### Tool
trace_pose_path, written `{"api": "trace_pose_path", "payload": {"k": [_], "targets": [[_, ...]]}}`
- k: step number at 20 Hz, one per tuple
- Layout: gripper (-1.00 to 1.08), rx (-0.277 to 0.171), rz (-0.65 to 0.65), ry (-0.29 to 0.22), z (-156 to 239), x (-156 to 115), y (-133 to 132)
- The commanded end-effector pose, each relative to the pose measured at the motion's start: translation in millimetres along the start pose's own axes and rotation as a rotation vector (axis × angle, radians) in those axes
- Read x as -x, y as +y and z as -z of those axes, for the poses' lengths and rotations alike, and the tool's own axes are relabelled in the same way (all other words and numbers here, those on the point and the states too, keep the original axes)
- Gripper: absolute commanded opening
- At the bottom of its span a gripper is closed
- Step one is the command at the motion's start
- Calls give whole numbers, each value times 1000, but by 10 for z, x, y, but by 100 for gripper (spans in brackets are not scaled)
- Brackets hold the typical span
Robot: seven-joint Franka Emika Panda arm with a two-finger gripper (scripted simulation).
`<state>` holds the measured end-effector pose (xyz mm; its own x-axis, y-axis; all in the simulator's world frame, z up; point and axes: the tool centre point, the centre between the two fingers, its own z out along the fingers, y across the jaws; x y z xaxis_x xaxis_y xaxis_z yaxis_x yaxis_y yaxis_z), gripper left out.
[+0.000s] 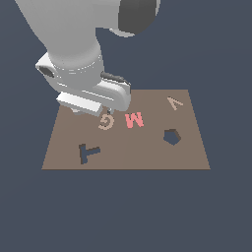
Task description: Insert a designated object into the corresponding slot on a board.
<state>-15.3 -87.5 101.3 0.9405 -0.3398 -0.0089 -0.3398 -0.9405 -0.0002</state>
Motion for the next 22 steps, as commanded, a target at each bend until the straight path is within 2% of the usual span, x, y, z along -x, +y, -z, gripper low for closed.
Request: {"api": "trace_pose_path", "payload": {"k": [1, 5, 10, 22], "targets": [[100, 1, -99, 3, -162, 4, 287], [100, 1, -218, 7, -358, 52, 624], [100, 0, -302, 9, -500, 114, 855], [100, -1, -311, 9, -549, 125, 876]]}}
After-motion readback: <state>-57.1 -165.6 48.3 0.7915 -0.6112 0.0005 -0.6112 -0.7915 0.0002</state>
